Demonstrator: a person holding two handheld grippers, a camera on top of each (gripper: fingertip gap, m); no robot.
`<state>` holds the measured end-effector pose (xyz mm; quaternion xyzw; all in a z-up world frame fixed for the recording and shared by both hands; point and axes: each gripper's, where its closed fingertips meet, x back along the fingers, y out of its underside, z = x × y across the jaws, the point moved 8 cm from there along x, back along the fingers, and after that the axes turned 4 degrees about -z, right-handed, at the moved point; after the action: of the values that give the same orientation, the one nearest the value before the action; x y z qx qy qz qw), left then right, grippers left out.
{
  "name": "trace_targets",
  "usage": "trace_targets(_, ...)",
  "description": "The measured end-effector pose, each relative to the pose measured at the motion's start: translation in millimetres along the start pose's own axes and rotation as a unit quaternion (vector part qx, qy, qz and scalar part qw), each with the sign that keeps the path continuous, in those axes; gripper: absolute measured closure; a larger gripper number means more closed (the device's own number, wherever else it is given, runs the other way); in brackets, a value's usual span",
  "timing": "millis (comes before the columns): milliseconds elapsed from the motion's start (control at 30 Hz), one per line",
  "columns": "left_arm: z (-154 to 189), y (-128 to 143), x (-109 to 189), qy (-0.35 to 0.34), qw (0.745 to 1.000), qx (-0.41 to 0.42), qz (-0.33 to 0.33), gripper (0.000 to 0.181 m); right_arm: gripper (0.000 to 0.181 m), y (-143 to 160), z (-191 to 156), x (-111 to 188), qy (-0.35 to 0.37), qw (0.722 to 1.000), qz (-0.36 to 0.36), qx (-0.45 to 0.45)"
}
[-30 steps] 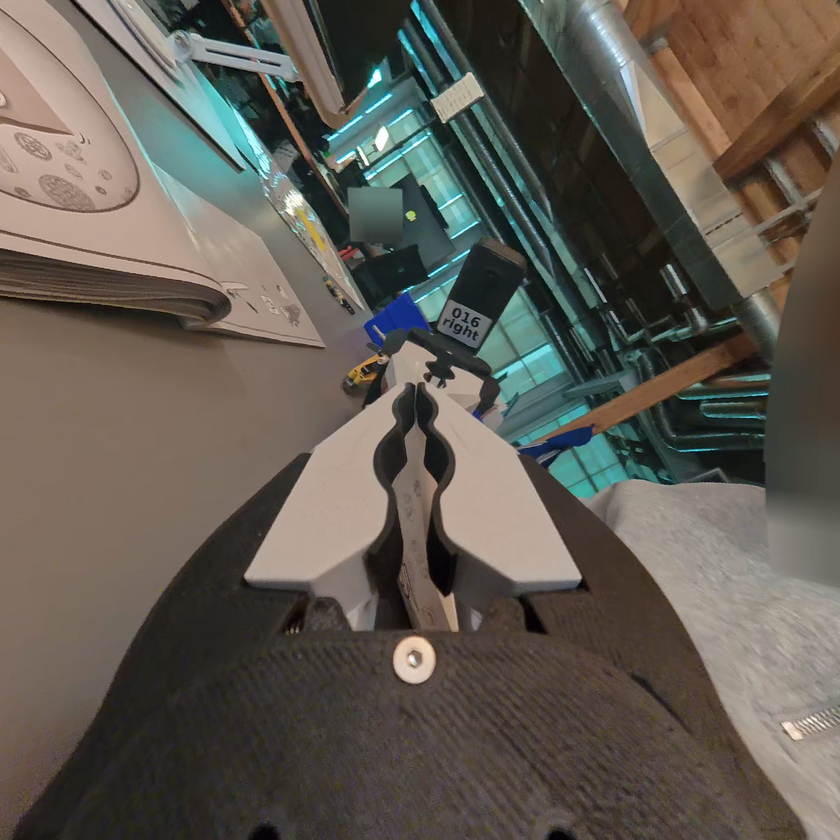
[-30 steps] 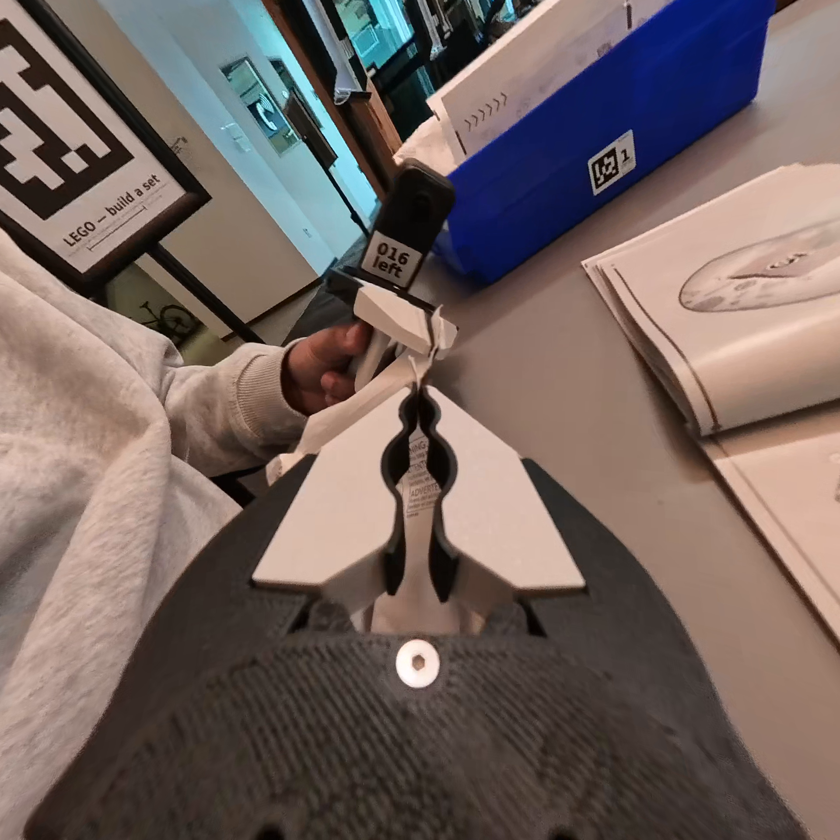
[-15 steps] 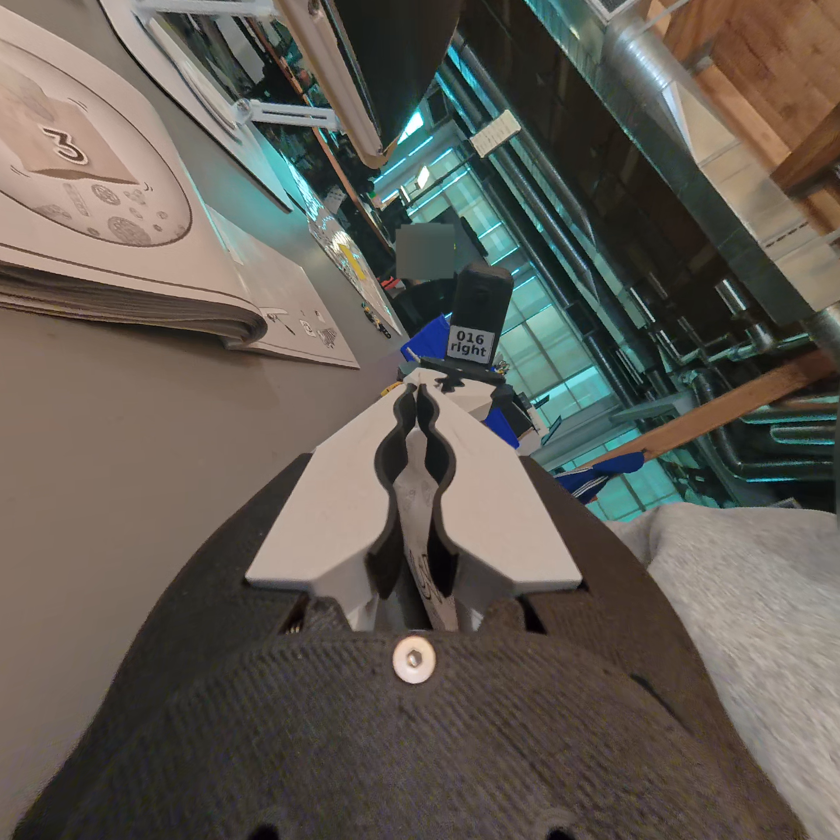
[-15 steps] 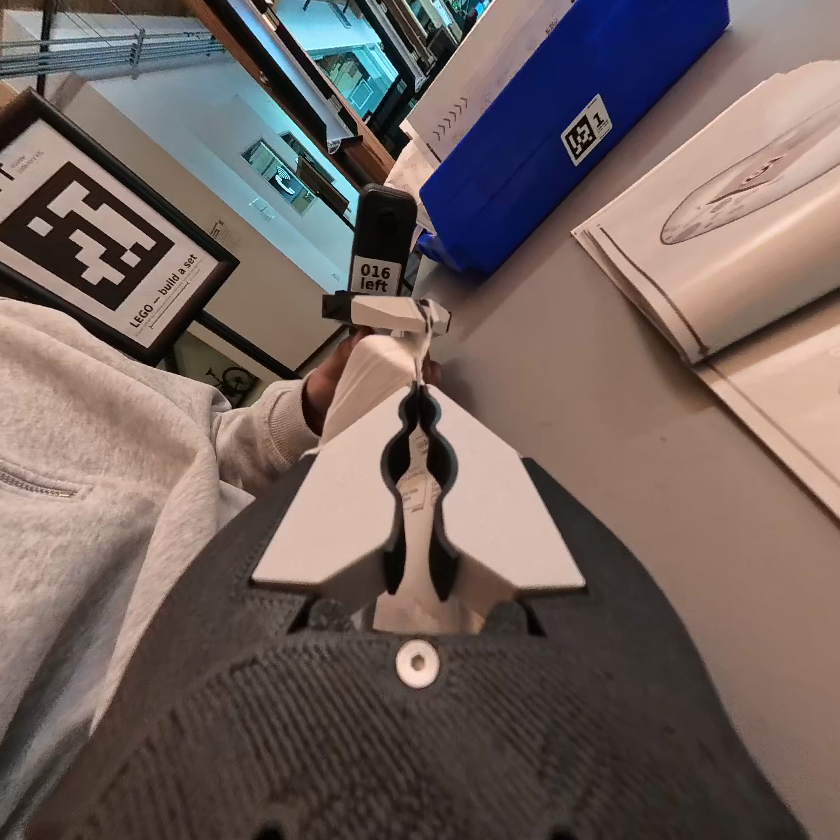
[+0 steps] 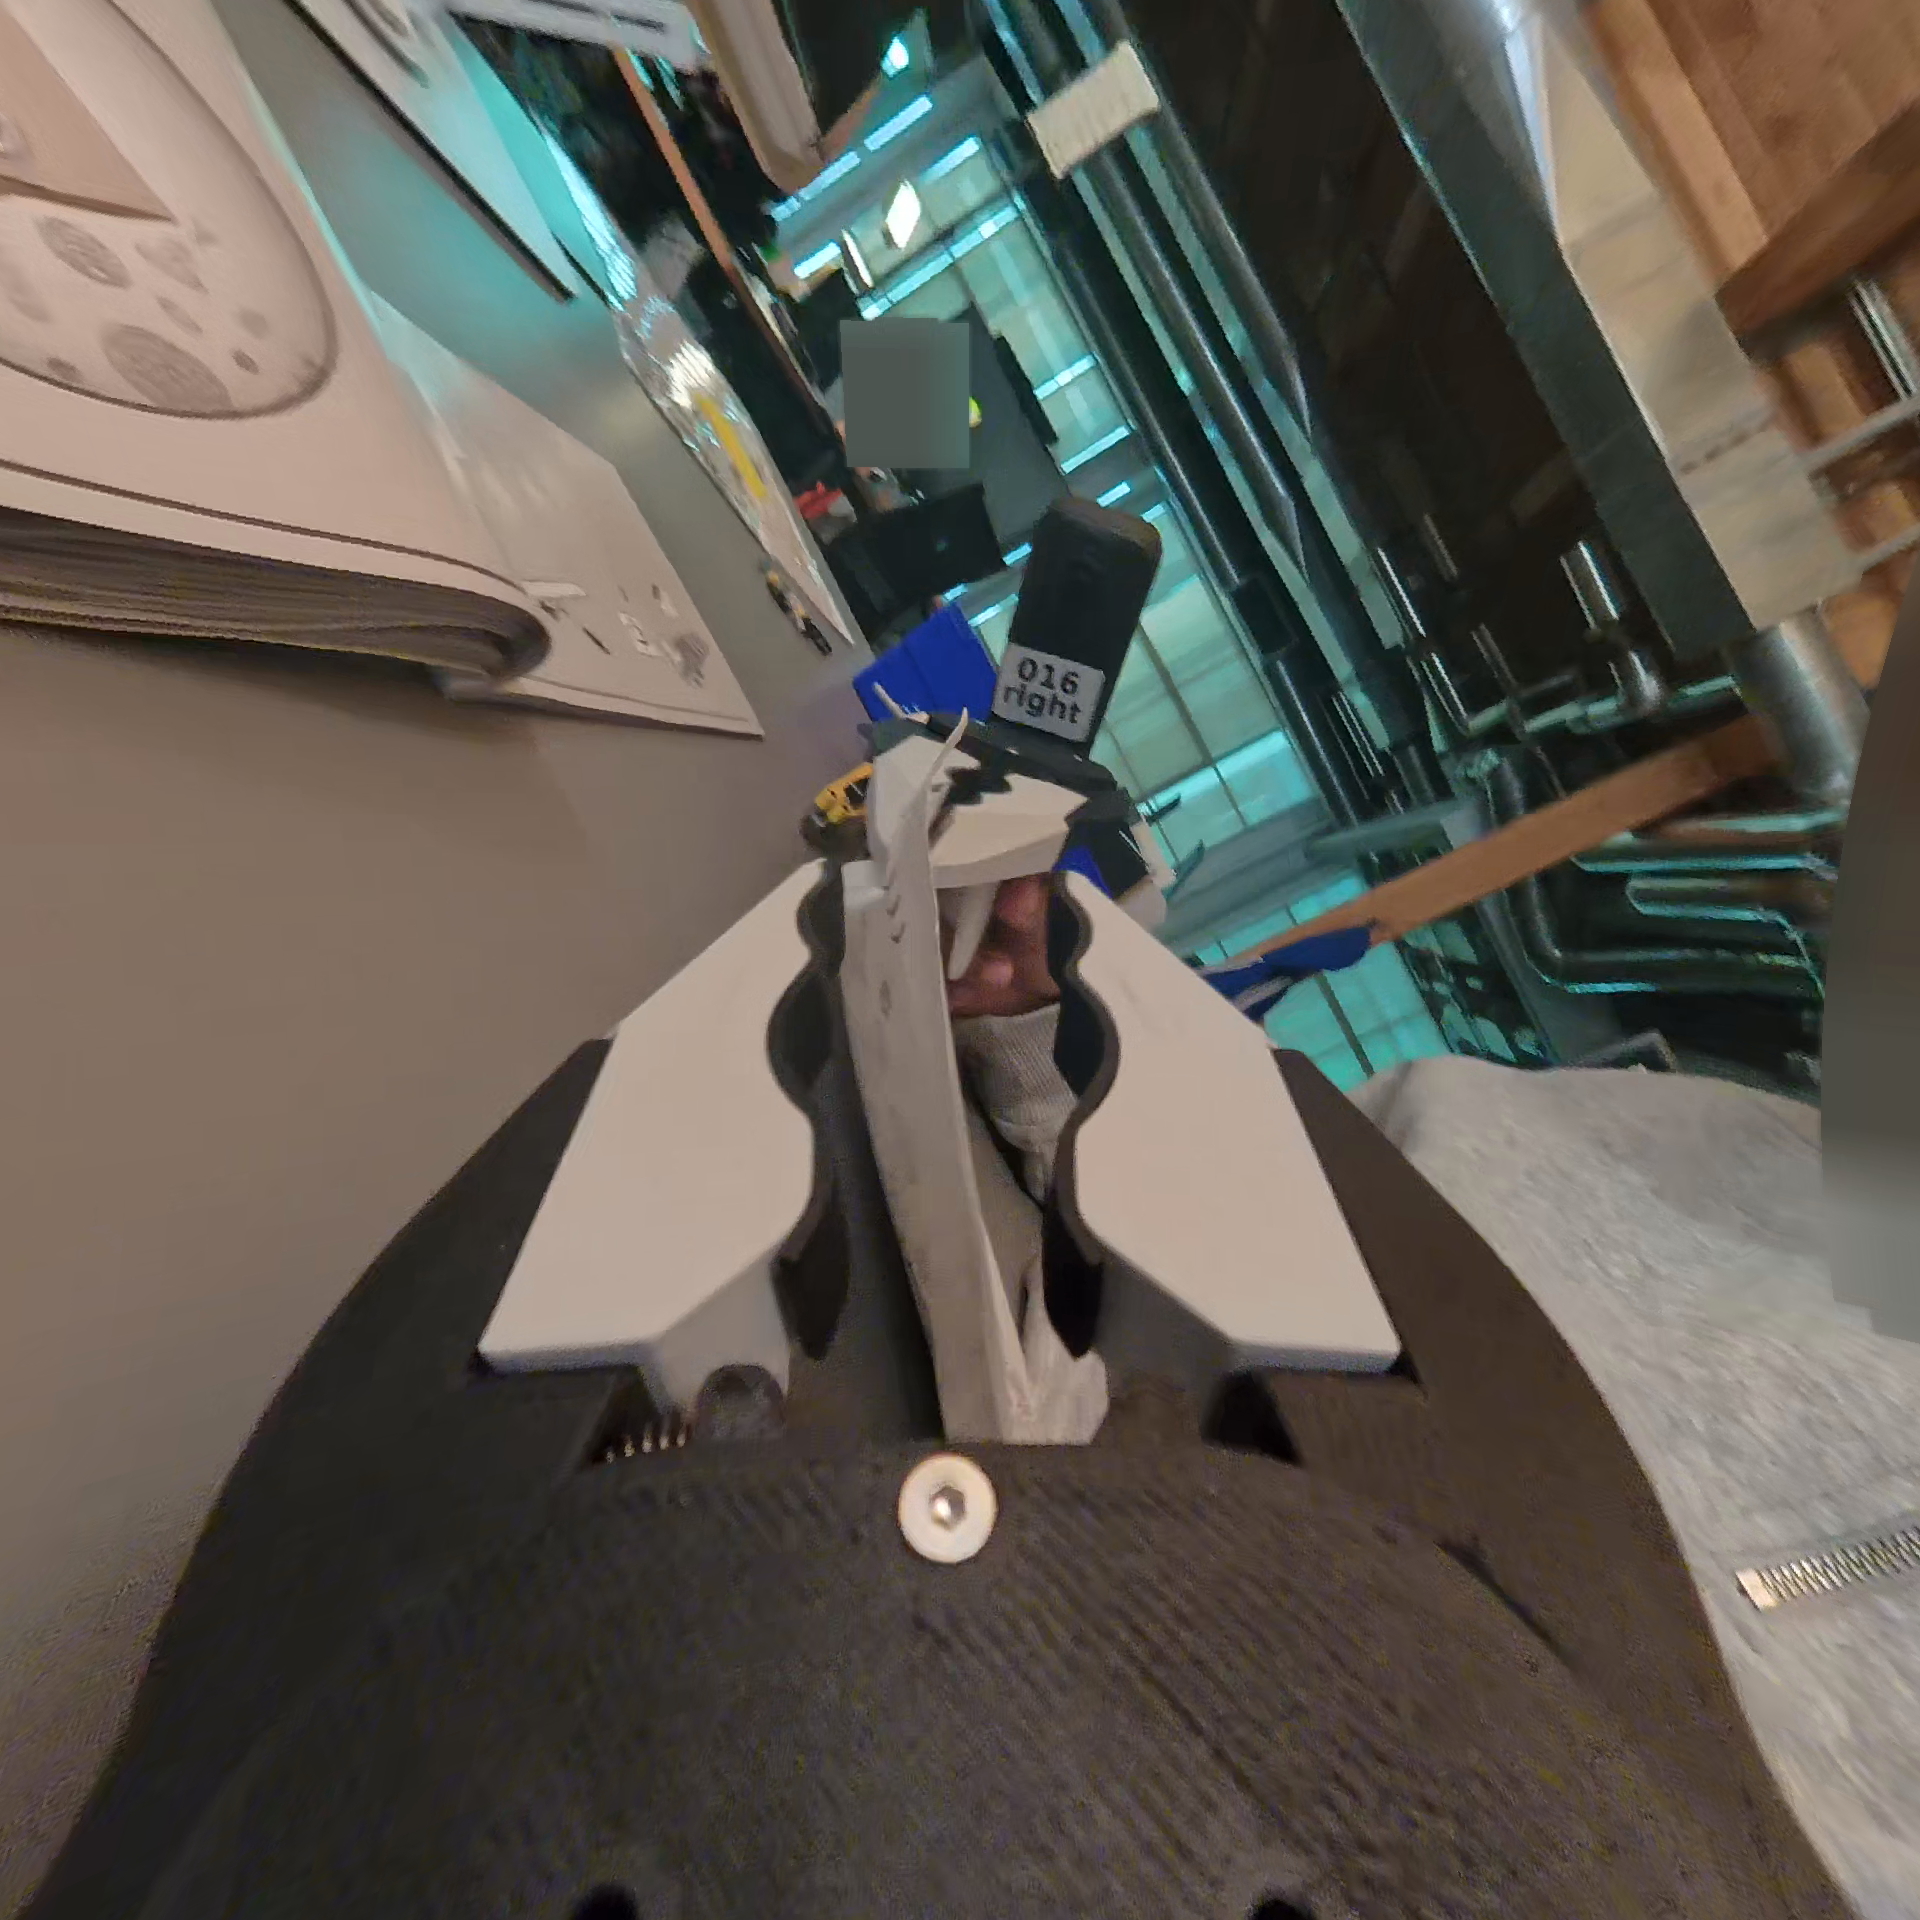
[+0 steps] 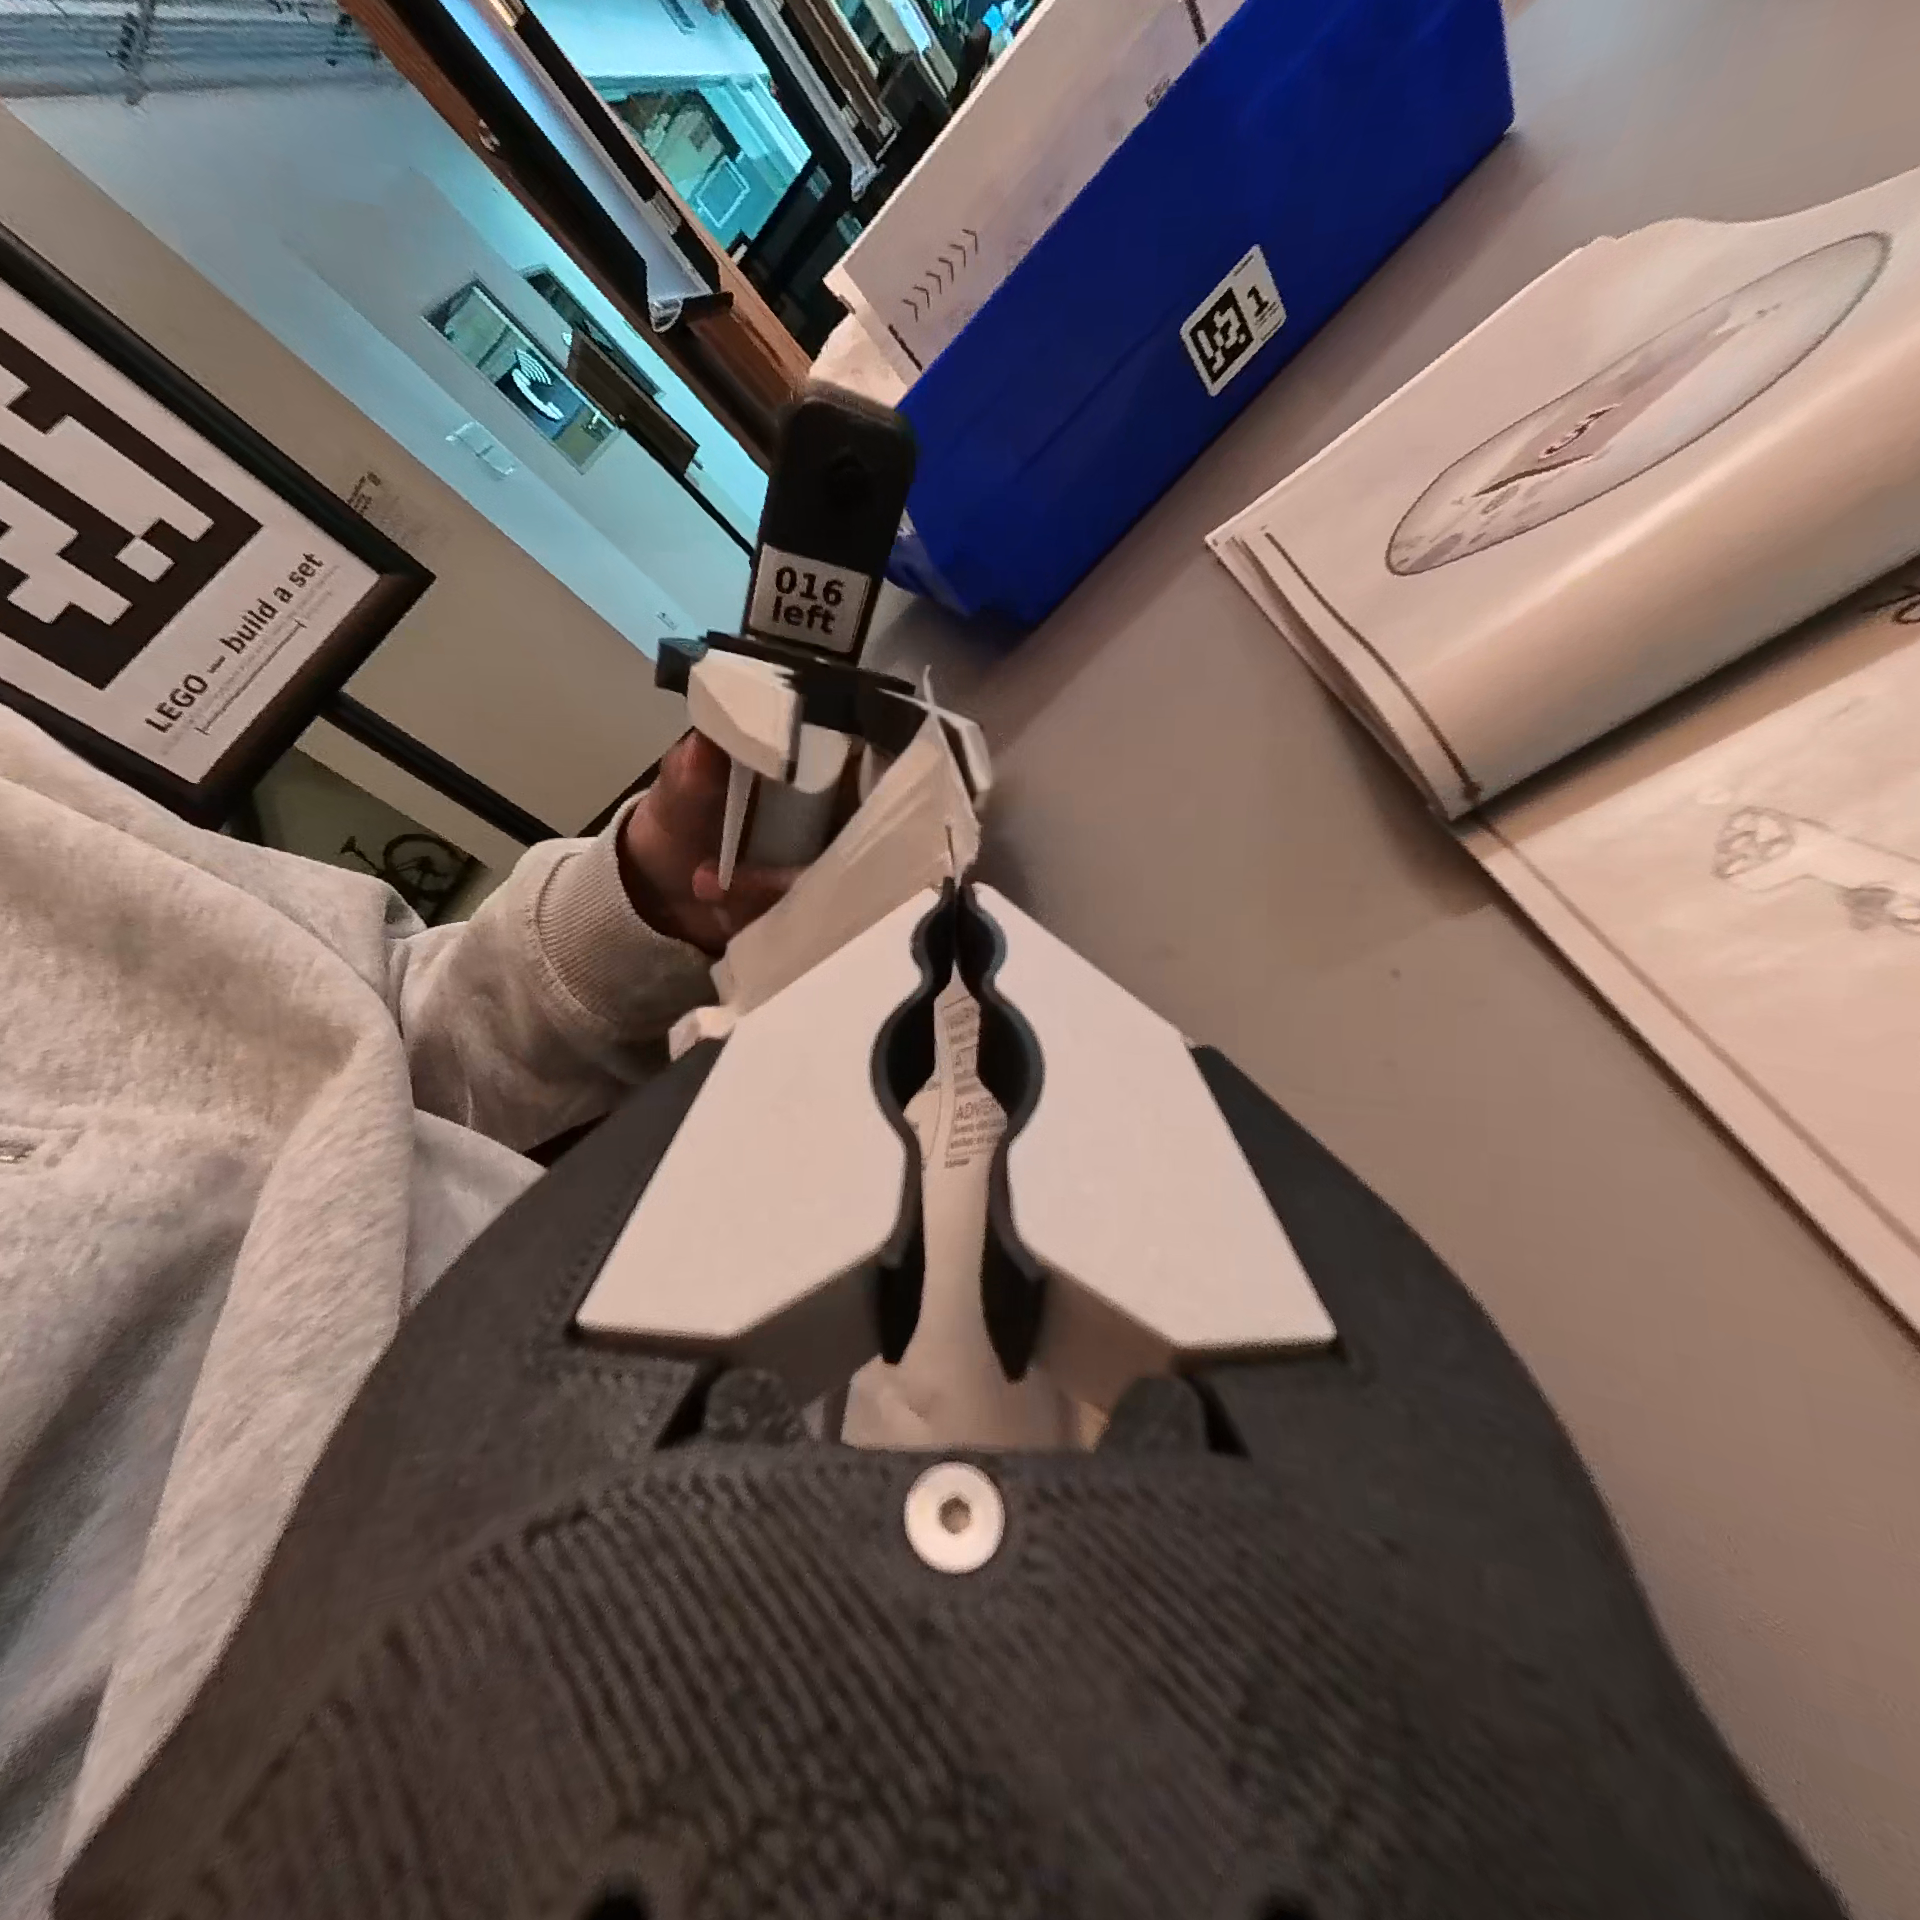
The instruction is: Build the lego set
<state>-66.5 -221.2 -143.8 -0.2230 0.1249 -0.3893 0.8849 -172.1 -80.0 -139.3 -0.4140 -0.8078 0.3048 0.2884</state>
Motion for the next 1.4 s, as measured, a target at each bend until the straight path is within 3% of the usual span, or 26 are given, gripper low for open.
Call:
trace_targets(67, 1.2, 1.8, -2.8, -0.004, 1.0, -0.011, -0.016, 0.153, 0.181, 0.4, -1.1, -3.1, 0.003, 1.0, -0.008, 0.005)
trace_targets(133, 1.9, 2.8, -4.4, -0.02, 0.999, -0.031, -0.025, 0.179, 0.181, 0.5, -3.3, -5.1, 0.005, 1.0, -0.011, 0.016)
trace_targets(300, 1.7, 3.5, -4.6, -0.02, 0.999, -0.035, -0.034, 0.181, 0.138, -2.9, -3.0, -7.6, 0.018, 0.999, -0.008, 0.031)
trace_targets(433, 2.7, 2.4, -3.0, -0.001, 0.999, -0.031, -0.028, 0.181, 0.141, -1.5, -5.4, -15.6, 0.009, 0.996, -0.058, 0.067)
trace_targets(533, 3.7, 1.8, -1.7, 0.021, 0.999, -0.025, -0.026, 0.181, 0.162, -0.1, -7.8, -21.2, 0.027, 0.987, -0.102, 0.124)
trace_targets(633, 4.0, 0.3, 1.2, 0.04, 0.999, -0.014, -0.019, 0.181, 0.164, -2.6, -13.3, -20.8, 0.01, 0.987, -0.079, 0.14)
trace_targets(767, 4.7, 1.0, -0.2, 0.065, 0.997, -0.002, -0.035, 0.181, 0.161, -6.9, -17.0, -16.4, -0.076, 0.992, -0.042, 0.096)
trace_targets(833, 5.3, 2.0, -1.3, 0.074, 0.996, 0.0, -0.044, 0.181, 0.175, -5.7, -14.3, -17.6, -0.077, 0.991, -0.056, 0.095)
trace_targets(1000, 6.6, 2.5, -1.3, 0.081, 0.996, -0.004, -0.049, 0.181, 0.181, -7.0, -18.9, -17.4, -0.064, 0.986, -0.071, 0.14)
trace_targets(1100, 6.0, 1.4, -3.9, 0.063, 0.997, -0.014, -0.049, 0.174, 0.181, -4.6, -21.3, -21.0, -0.062, 0.983, -0.084, 0.148)
trace_targets(1267, 4.8, 0.6, -4.2, 0.025, 0.996, -0.053, -0.067, 0.181, 0.181, -0.2, -22.3, -26.8, -0.052, 0.986, -0.088, 0.129)
trace_targets(1400, 3.9, 0.1, -4.3, -0.034, 0.996, -0.082, -0.027, 0.181, 0.181, 1.7, -20.4, -24.9, -0.023, 0.994, -0.054, 0.096)
